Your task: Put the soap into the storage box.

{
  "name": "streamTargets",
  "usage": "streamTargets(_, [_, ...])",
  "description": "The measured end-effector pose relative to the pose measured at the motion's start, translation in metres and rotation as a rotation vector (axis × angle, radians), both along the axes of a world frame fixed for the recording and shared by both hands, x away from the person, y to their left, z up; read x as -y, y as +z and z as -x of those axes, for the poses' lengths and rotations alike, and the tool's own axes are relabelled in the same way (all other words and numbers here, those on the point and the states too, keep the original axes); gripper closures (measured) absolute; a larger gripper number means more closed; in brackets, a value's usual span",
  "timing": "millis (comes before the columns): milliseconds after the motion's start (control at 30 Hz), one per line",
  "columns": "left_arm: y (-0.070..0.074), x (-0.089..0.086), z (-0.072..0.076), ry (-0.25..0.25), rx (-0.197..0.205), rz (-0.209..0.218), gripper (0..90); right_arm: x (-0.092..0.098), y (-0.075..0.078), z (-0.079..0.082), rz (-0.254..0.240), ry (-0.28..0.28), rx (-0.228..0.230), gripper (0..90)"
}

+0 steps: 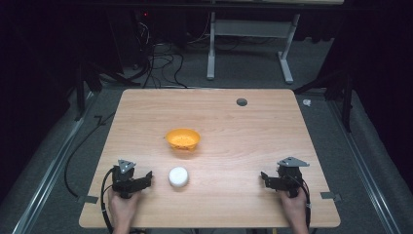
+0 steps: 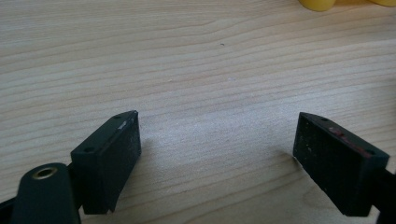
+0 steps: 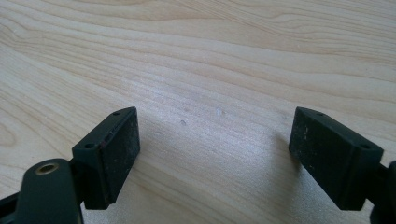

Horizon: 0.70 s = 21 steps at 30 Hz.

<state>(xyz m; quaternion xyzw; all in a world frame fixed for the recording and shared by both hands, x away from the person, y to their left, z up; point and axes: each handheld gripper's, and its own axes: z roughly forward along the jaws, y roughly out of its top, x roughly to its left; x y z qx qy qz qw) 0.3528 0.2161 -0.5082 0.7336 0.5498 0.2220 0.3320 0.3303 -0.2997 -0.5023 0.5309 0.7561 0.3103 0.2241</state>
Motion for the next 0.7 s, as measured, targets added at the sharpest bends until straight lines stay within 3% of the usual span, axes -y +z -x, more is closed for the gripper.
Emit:
streamTargets(133, [0.0,0.001,0.0,-0.003,-0.001,-0.009,15.3,0.0,0.0,0.0,0.0,0.0,0.0,17.3])
streamTargets(300, [0.002,-0.001,0.001,-0.007,0.001,0.016,15.3,0.0,0.0,0.0,0.002,0.003,0.001,17.3])
streamTargets(700, [0.026,0.001,0.012,-0.071,0.043,0.07,15.1,0.0,0.0,0.0,-0.001,0.001,0.0,17.3])
